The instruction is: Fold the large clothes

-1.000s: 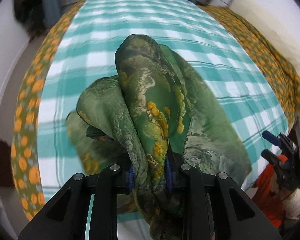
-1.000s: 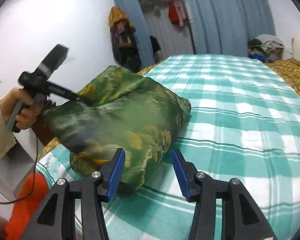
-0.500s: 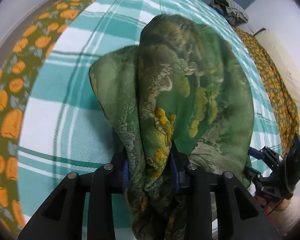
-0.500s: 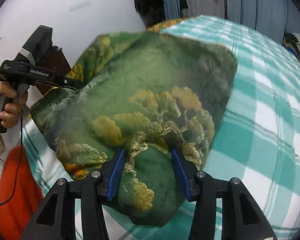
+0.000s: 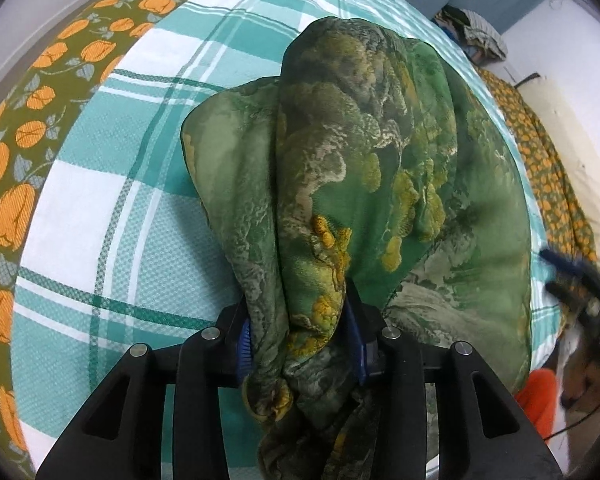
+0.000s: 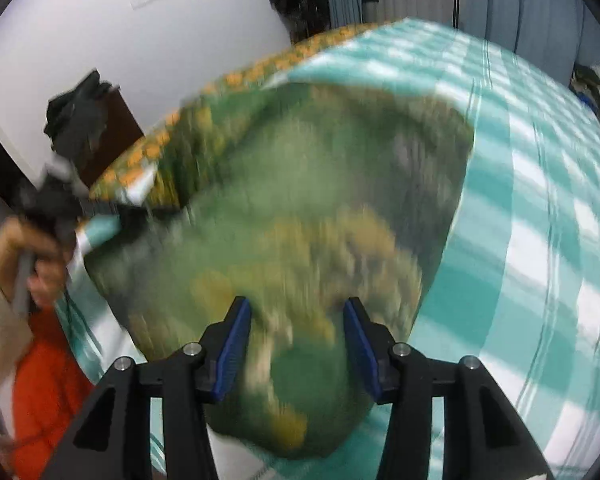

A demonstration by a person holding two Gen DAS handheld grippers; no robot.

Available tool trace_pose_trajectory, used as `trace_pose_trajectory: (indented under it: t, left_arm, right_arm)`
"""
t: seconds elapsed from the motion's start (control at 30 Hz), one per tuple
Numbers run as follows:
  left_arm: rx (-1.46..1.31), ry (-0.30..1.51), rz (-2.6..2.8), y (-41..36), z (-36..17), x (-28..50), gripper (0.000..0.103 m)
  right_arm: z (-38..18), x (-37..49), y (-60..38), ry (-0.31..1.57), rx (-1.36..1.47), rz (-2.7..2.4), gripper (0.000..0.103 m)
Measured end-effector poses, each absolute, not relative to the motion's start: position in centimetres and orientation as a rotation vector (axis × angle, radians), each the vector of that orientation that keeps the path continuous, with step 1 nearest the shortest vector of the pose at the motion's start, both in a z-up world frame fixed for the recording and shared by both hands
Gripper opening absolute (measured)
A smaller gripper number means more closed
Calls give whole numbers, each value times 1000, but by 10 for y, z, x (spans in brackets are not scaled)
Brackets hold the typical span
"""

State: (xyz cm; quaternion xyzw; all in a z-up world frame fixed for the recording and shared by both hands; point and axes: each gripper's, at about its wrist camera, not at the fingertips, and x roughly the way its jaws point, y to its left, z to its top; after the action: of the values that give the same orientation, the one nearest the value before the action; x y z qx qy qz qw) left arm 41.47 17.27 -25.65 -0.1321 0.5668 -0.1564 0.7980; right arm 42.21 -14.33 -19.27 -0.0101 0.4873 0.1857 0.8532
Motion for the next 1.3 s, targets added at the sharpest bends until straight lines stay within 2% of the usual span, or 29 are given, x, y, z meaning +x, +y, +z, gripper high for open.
trace_pose_trajectory:
  t: [0.2,0.33,0.4,0.5,0.7,0.87,1.07,1.17,1.3]
  left_arm:
    - [-264,1222,-321,169,-256,415,39]
    - [-268,1226,-308,166,-258,416,39]
    - [-266,1232,-295,164,-262,418,40]
    - [-289,1247,-281,163,-271,423,42]
    - [-324,1273,-297,163,-274,430,47]
    - [-313,1265,-297,160,-274,429,47]
    - [-294,1264,-291,158,-271,425,47]
    - [-295,1267,-290,156,-271,426,47]
    - [-283,1267,-278,151,-270,427,48]
  right_arm:
    - [-177,510,-101,1005,-29,394,50]
    - [-209,559,-73,1078,18,393,50]
    - [-242,576,-65,1147,15,357,52]
    - [-274,576,-58,1165,-61,318,51]
    - [-280,573,-65,1126,-42,315,51]
    - [-251,539,-78,1064,-36,378,52]
    - [-228,420,-102,928,-207,432,52]
    - [-226,381,-120,918,-155,400,52]
    - [-237,369,-132,938,-80,356,52]
